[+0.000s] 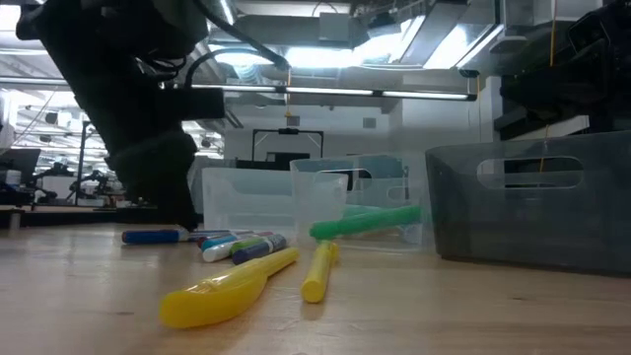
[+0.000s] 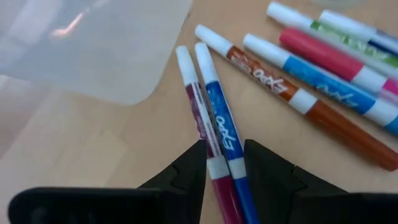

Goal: Pick & Place Markers
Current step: Put the right red marker pen into the left transparent bin

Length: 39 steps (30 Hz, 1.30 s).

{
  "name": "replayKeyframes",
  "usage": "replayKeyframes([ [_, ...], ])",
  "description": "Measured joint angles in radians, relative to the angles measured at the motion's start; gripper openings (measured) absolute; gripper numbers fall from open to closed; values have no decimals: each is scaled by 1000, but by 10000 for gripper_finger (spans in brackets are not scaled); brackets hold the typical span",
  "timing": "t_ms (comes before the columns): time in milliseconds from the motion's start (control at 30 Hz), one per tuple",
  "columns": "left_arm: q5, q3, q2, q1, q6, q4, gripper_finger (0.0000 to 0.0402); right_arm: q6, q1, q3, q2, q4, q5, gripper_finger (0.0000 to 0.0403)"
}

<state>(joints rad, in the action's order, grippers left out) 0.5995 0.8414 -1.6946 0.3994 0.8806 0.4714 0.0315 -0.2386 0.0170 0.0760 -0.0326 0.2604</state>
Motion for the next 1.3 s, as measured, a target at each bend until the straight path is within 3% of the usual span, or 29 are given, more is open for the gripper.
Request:
replayKeyframes([
  [233,80,-1,55,26,0,3,102,0,0,0,0,0,0,152],
  [933,89,-8,0,9,90,14,102,0,0,0,0,0,0,152],
  [1300,61,-188,7,10,110,-249,102,0,0,0,0,0,0,152],
])
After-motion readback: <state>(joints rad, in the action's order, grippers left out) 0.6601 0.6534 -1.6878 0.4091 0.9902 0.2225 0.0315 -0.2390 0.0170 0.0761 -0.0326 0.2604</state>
